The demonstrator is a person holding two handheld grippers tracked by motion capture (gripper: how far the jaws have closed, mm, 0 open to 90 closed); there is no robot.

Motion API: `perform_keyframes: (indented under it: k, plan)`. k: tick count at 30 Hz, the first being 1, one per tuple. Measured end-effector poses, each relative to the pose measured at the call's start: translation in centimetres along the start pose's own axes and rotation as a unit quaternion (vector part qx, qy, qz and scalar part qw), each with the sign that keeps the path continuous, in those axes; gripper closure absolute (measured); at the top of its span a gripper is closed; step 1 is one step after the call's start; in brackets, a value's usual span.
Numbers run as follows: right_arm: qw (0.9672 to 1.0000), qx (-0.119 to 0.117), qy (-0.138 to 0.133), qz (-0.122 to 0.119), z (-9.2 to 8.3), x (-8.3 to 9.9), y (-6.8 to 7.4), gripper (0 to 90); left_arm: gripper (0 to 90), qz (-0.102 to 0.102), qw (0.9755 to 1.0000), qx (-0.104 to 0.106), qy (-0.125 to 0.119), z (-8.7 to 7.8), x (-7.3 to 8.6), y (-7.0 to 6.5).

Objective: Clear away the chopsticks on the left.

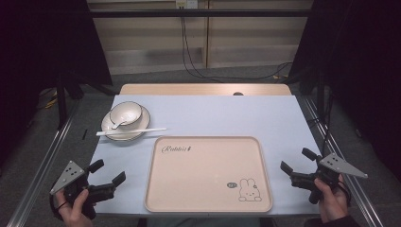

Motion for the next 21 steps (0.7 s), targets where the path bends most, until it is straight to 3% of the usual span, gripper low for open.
perform_keyframes:
  k: [3, 5, 9, 11, 17, 21]
  plan:
    - [0.9999, -0.002, 0.002, -0.012, 0.0, 0.1, 0.1, 0.5, 1.5, 0.007, 0.9999, -0.006, 0.004, 0.0, -0.1, -0.1]
    - [1.0, -0.005, 0.003, -0.008, 0.2, 0.1, 0.3, 0.4, 1.4, 0.006, 0.9999, 0.006, 0.005, 0.0, -0.1, -0.2]
    - [0.9996, -0.013, 0.004, -0.024, 0.2, 0.2, 0.6, 0.4, 1.4, 0.006, 1.0, 0.005, 0.002, 0.0, -0.2, -0.2]
    - [0.9997, -0.01, 0.007, -0.02, 0.2, 0.3, 0.5, 0.6, 1.5, 0.006, 1.0, 0.003, 0.002, -0.1, -0.3, -0.1]
    - [0.9998, -0.016, 0.01, -0.011, 0.2, 0.3, 0.7, 0.9, 1.6, -0.002, 0.9999, 0.009, 0.004, -0.8, -0.4, 0.9]
    - [0.9997, -0.017, 0.007, -0.013, 0.2, 0.3, 0.8, 0.9, 2.0, 0.01, 0.9994, 0.026, 0.021, -1.9, -1.2, 2.4]
Point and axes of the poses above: each handheld gripper's, and its own axes: z roughly forward along the jaws, x roughly out of its underside, y roughly to its left, the point moved 5 cm from there along z, roughly forward along the jaws, and after that the axes turned 15 degrees about x, right-handed, at the moved point
